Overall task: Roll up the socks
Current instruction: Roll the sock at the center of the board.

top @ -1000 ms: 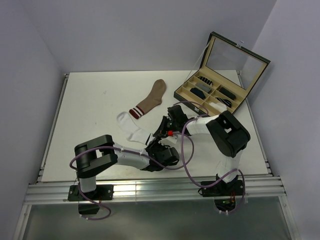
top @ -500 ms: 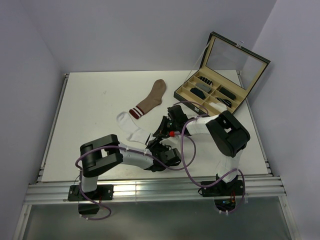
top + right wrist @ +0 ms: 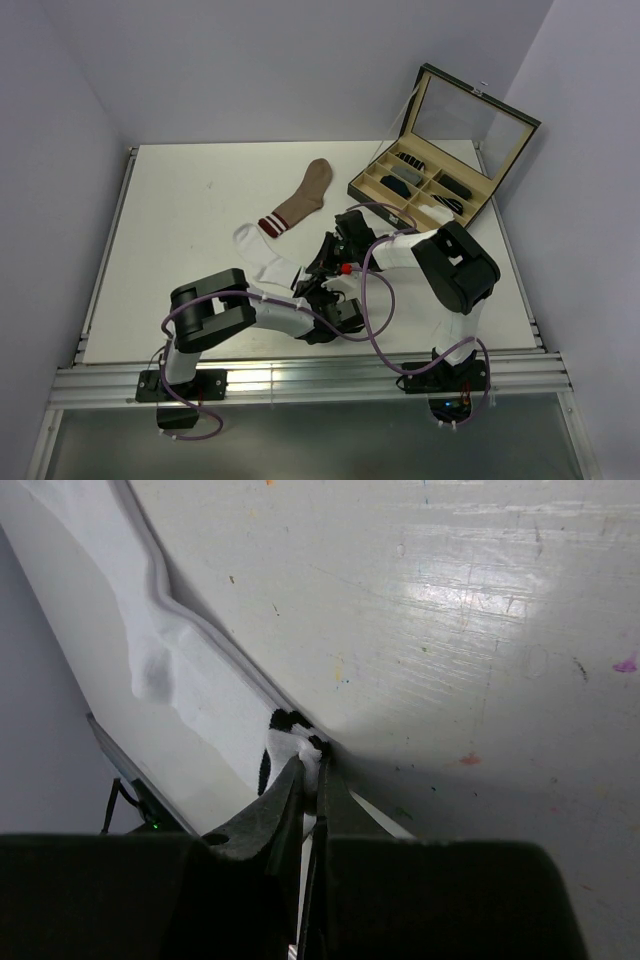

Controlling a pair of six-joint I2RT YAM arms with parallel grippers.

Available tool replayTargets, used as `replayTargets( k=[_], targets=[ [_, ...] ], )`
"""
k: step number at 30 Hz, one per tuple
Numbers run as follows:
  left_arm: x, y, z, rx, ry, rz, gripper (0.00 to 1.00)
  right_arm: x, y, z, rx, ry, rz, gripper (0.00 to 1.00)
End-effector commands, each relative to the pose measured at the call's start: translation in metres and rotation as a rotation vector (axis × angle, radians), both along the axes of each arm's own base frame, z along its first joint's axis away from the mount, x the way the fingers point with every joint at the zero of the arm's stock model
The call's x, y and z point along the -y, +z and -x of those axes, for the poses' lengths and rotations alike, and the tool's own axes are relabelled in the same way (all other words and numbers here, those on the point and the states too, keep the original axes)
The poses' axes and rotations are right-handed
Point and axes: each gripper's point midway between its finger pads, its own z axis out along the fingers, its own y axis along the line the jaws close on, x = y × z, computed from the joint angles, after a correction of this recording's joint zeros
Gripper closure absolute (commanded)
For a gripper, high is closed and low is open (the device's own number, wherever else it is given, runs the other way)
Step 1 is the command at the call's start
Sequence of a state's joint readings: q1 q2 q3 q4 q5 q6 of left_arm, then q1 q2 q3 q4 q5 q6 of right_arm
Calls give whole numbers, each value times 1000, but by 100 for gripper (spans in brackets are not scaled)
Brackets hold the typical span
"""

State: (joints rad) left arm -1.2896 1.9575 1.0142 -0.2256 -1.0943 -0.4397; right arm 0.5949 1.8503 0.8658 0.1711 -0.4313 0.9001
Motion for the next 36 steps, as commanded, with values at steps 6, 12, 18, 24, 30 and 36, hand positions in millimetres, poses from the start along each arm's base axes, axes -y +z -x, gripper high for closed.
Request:
replayTargets(
  k=[6,12,18,24,30,36],
  targets=[
    [-6,-28,12,-106,-3,-34,75,3,-10,4,-16,5,39,100],
    [1,-19,14,-131,-17,65,85,2,6,-1,49,8,1,97],
    [7,-6,12,-207,-31,234,91,0,29,-7,117,14,-64,80],
    [16,10,12,-282,-50,400,92,6,56,-15,208,-7,-92,63],
    [19,29,5,-379,-53,615,91,21,76,-22,288,-54,-106,40],
    [10,35,-8,-528,-32,844,91,25,75,-19,297,-58,-129,36]
  ],
)
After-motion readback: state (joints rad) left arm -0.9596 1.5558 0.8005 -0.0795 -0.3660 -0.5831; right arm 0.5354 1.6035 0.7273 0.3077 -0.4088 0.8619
